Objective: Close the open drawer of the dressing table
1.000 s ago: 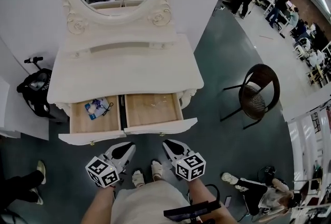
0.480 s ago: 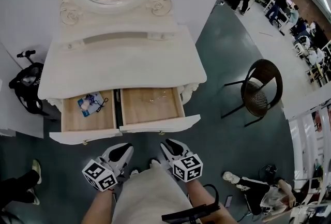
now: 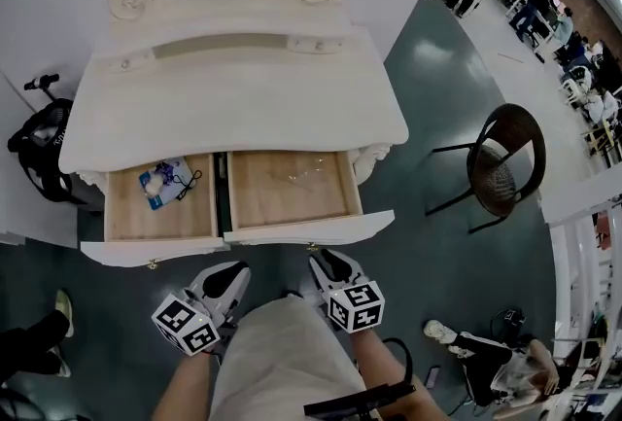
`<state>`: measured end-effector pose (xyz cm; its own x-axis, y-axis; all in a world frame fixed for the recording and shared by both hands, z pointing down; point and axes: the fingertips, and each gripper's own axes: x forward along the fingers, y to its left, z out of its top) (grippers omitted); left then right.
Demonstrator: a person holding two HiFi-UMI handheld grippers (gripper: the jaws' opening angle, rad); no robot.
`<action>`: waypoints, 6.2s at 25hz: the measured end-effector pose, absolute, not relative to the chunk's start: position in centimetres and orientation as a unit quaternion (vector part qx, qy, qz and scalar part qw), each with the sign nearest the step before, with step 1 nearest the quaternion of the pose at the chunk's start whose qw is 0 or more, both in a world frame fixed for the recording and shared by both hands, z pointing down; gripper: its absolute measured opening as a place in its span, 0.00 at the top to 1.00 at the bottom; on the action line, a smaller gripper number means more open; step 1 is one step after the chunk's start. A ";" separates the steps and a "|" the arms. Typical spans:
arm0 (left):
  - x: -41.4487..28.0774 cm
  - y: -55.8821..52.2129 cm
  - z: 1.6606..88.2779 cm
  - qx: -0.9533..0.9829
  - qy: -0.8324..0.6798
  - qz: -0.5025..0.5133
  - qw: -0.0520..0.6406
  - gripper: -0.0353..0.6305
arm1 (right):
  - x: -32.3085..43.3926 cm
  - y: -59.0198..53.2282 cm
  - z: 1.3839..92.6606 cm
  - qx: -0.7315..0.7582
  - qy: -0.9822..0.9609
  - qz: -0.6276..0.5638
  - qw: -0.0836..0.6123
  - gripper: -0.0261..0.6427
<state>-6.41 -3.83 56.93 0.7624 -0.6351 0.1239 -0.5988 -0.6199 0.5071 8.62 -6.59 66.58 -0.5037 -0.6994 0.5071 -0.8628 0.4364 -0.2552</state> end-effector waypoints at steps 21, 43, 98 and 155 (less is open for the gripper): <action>-5.6 -5.1 58.1 0.902 -0.327 -0.027 0.279 0.93 | 8.9 -7.8 70.3 0.489 -0.807 0.239 0.229 0.82; -4.9 -8.1 57.7 0.894 -0.347 -0.033 0.282 0.93 | 8.3 -11.1 70.6 0.461 -0.819 0.251 0.230 0.81; -5.1 -15.1 57.0 0.898 -0.332 -0.032 0.289 0.93 | 7.0 -21.3 70.4 0.488 -0.815 0.243 0.194 0.81; -5.7 -20.0 56.3 0.902 -0.310 -0.048 0.296 0.93 | 6.0 -29.5 70.3 0.503 -0.806 0.243 0.197 0.81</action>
<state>-5.66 -20.03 56.33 0.8025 -0.5887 0.0965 -0.5315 -0.6320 0.5640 5.96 -29.48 70.30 -0.4171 -0.7144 0.5619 -0.9059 0.3770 -0.1931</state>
